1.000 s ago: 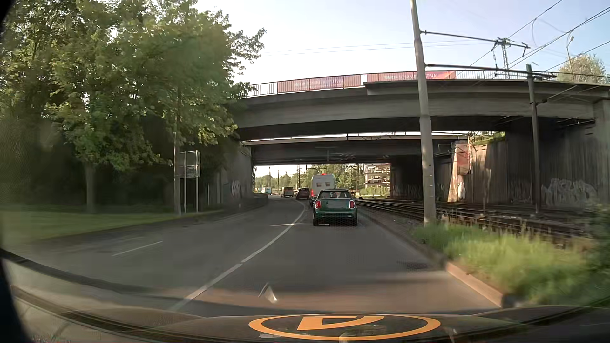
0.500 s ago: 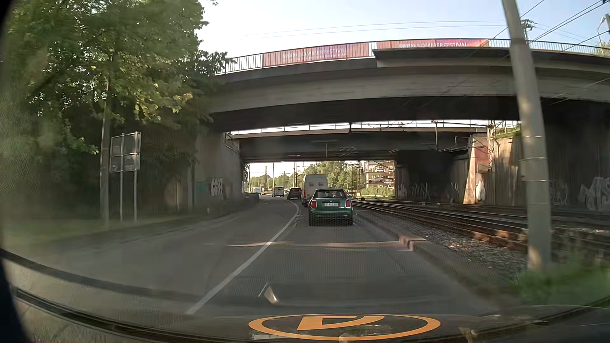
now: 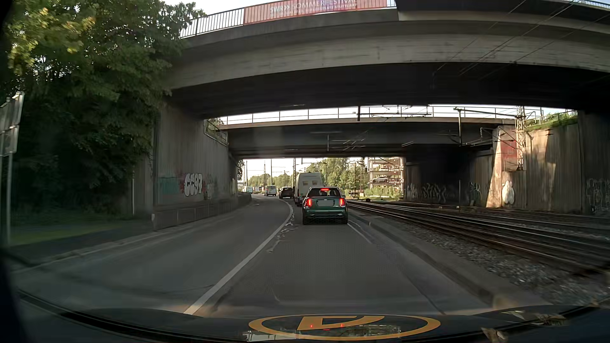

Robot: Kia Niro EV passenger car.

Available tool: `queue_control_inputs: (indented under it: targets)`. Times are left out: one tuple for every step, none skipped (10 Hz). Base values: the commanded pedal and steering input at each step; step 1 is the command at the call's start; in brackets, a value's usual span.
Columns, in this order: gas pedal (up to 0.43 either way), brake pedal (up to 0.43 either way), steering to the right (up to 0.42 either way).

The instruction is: Follow the waypoints while adhering to traffic rules and regulations

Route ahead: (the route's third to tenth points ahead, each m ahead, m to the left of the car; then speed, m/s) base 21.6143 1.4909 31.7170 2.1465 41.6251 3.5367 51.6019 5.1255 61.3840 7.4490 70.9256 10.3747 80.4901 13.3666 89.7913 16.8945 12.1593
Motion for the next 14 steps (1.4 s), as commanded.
queue_control_inputs:
  targets:
    - [0.087,0.0,-0.007]
    - [0.087,0.0,-0.007]
    - [0.087,0.0,-0.008]
    - [0.079,0.0,-0.01]
    - [0.079,0.0,-0.012]
    - [0.079,0.0,-0.013]
    - [0.079,0.0,-0.014]
    - [0.079,0.0,-0.015]
    - [0.087,0.0,-0.016]
    - [0.098,0.0,-0.016]
    - [0.098,0.0,-0.019]
    - [0.11,0.0,-0.02]
    - [0.11,0.0,-0.021]
    - [0.11,0.0,-0.022]
